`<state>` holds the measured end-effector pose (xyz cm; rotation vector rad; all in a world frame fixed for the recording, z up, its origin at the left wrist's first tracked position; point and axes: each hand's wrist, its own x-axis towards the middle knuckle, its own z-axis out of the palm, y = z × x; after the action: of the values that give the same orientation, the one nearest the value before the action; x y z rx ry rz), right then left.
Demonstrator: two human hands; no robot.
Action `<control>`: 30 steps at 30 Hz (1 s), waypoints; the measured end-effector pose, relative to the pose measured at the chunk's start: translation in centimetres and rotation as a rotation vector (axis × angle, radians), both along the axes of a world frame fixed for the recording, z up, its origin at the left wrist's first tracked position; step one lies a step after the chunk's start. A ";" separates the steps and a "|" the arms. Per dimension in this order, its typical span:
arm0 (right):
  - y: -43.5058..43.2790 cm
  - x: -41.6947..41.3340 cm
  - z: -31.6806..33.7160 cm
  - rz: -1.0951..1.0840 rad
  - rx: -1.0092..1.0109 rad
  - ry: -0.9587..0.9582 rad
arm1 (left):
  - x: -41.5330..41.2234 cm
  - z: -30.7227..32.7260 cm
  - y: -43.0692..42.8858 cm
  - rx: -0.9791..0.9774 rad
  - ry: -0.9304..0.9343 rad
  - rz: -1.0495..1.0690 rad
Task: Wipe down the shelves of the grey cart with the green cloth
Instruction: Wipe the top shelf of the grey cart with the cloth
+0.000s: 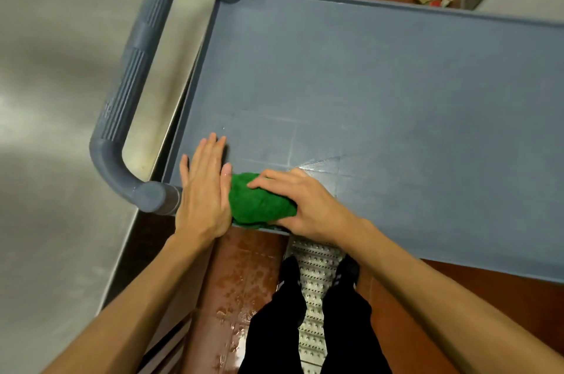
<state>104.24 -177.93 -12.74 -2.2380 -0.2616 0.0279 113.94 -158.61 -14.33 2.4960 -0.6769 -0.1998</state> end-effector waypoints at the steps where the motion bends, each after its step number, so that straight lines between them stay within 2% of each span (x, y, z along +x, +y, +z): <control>1: -0.2 0.0 0.1 0.010 0.004 0.001 | 0.1 0.0 0.1 0.009 -0.002 -0.004; 7: -3.8 -2.6 1.2 0.038 -0.004 0.120 | -0.1 0.3 -0.4 0.071 -0.012 -0.024; 16: -14.3 -13.0 2.6 -0.177 -0.004 0.314 | 0.0 0.2 -0.3 0.126 -0.023 -0.027; 19: -15.4 -15.2 2.7 -0.246 -0.046 0.267 | -0.5 0.4 -0.8 0.137 -0.061 -0.004; 23: -15.3 -16.3 2.6 -0.221 -0.245 0.180 | -2.7 1.1 -2.5 0.136 -0.125 0.059; 30: -14.5 -15.7 2.3 -0.116 -0.391 0.070 | -0.7 2.2 -16.7 0.059 -0.182 -0.171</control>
<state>88.57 -192.40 -10.40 -2.6313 -0.0925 0.1027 113.28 -175.31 -12.14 2.5335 -0.9735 -0.0553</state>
